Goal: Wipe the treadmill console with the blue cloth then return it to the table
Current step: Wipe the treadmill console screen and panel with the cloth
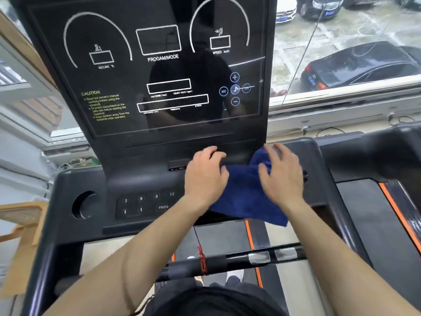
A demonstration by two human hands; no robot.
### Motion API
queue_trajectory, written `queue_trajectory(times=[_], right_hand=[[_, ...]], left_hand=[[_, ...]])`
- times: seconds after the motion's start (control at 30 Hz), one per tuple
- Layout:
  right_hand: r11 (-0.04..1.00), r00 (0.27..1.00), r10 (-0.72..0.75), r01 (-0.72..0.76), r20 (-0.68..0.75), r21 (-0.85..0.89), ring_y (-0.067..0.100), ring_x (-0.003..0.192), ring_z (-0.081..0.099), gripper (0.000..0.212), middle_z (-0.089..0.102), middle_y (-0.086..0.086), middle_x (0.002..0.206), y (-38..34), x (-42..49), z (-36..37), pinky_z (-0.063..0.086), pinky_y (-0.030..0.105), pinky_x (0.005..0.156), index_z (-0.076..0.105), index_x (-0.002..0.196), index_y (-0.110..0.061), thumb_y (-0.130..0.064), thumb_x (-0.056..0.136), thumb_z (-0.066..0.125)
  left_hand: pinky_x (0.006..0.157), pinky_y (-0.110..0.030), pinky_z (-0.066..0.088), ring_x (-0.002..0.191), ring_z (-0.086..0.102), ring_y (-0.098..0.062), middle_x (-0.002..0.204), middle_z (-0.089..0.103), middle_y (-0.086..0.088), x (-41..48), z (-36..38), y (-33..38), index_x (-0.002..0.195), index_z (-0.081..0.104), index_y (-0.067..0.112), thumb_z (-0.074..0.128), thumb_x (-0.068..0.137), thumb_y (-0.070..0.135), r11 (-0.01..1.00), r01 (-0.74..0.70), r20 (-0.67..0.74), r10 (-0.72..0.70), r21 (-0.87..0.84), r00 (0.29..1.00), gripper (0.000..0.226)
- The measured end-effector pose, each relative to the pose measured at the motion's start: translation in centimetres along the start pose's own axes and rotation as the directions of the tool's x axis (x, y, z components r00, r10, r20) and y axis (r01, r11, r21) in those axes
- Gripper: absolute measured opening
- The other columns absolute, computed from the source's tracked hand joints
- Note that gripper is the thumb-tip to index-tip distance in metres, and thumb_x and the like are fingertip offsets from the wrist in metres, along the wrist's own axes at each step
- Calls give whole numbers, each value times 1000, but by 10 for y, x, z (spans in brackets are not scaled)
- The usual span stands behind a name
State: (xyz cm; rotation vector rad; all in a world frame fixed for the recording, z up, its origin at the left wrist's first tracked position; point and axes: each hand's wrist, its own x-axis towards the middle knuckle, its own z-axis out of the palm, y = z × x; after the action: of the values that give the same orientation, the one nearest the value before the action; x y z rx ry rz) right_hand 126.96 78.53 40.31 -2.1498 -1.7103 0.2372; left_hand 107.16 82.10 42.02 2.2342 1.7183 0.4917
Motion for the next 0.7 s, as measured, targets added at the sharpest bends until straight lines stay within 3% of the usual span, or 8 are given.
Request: queue_trajectory(times=[0.07, 0.13, 0.2, 0.33, 0.53, 0.7], right_hand=[[975, 968, -205, 214, 144, -55, 34, 148, 25, 63, 25, 13, 163, -2, -13, 28, 28, 48, 117, 33, 155, -18, -42, 97, 38], [951, 940, -237, 276, 246, -138, 34, 152, 16, 69, 14, 15, 165, 2, -23, 54, 24, 52, 120, 23, 157, -13, -47, 97, 26], [943, 941, -212, 268, 263, -197, 34, 152, 16, 70, 14, 17, 165, 5, -29, 67, 21, 52, 121, 21, 156, -8, -48, 98, 26], [921, 923, -272, 332, 273, -203, 31, 153, 11, 68, 10, 15, 165, -19, -42, 77, 14, 47, 122, 17, 157, -9, -47, 101, 25], [875, 841, -401, 469, 363, -120, 28, 154, 2, 68, 1, 13, 167, -85, -40, 103, 10, 47, 124, 11, 158, -10, -45, 101, 20], [887, 861, -370, 438, 348, -142, 22, 154, 3, 70, 1, 5, 167, -35, -27, 86, 9, 46, 124, 11, 159, -15, -51, 100, 23]], left_hand=[[113, -41, 37, 139, 45, -27, 151, 49, -9, -7, 25, 7, 140, 56, 11, 58, 94, 21, 981, -196, 99, 193, 13, 976, 48], [122, -39, 19, 151, 25, -25, 163, 28, -10, -15, 48, 4, 154, 33, 8, 43, 103, 29, 941, -307, 278, 259, 143, 925, 57], [124, -40, 10, 154, 15, -23, 166, 17, -9, -23, 61, -11, 158, 21, 9, 25, 106, 38, 901, -357, 315, 274, 247, 909, 60], [125, -43, 11, 155, 9, -23, 167, 9, -7, -47, 54, -47, 159, 14, 11, 19, 105, 41, 872, -386, 343, 278, 302, 897, 62], [123, -45, 19, 154, 13, -23, 166, 12, -6, -63, 18, -111, 158, 18, 10, 22, 103, 43, 870, -277, 328, 144, 407, 934, 65], [123, -46, 16, 154, 12, -25, 167, 11, -6, -46, 35, -67, 159, 17, 11, 22, 103, 46, 889, -322, 349, 204, 325, 915, 67]])
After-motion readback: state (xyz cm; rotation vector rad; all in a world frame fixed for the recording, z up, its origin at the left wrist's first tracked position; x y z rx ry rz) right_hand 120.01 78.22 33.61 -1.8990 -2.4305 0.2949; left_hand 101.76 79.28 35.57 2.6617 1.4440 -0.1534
